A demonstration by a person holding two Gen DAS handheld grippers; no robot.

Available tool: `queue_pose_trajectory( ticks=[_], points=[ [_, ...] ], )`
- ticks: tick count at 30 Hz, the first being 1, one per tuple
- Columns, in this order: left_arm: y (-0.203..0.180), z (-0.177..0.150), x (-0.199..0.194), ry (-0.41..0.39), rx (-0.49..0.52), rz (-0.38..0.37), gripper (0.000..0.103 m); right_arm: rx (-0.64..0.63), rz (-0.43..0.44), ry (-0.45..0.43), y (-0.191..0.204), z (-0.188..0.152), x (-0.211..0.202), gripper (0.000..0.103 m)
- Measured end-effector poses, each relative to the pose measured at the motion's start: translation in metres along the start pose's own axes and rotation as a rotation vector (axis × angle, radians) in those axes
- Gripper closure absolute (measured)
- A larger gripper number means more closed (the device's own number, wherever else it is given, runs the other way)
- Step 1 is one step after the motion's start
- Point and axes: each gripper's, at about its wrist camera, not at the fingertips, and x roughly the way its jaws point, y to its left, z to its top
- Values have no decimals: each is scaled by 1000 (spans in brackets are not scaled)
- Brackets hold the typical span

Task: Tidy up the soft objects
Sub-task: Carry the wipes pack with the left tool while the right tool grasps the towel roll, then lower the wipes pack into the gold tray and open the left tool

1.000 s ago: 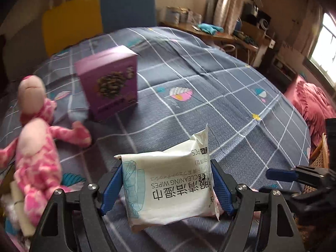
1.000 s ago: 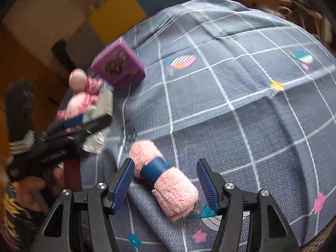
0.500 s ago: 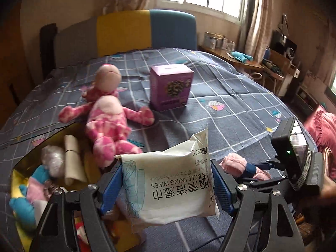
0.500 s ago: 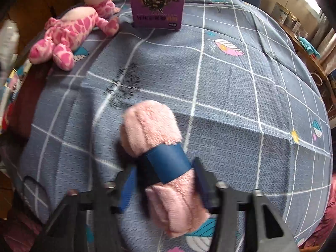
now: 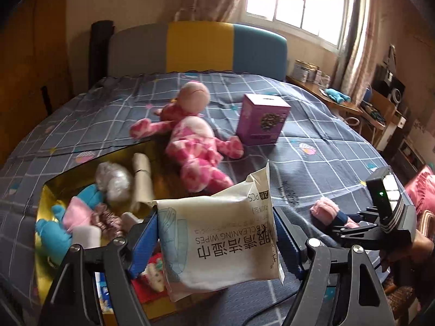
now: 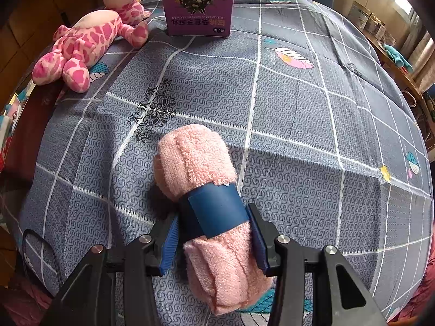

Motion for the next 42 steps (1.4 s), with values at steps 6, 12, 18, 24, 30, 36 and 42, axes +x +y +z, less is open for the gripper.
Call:
queue_pose_trajectory(
  ticks=[6, 12, 18, 24, 30, 36, 42],
  points=[
    [23, -11, -7, 0, -50, 25, 25, -2, -4, -4, 4, -4, -2, 55],
    [70, -20, -23, -4, -182, 48, 25, -18, -20, -12, 9, -7, -5, 56],
    [140, -32, -45, -35, -377, 134, 25, -30, -28, -19, 13, -10, -7, 56],
    [171, -39, -37, -12, -497, 106, 25, -43, -38, -25, 18, -12, -9, 56],
    [159, -29, -4, 41, -493, 71, 25, -48, -40, -25, 21, -14, -11, 56],
    [148, -18, 37, 88, -443, 102, 24, -52, -43, -25, 21, -14, -12, 56],
    [148, -17, 65, 117, -389, 162, 19, -55, -45, -25, 22, -15, -13, 56]
  ],
)
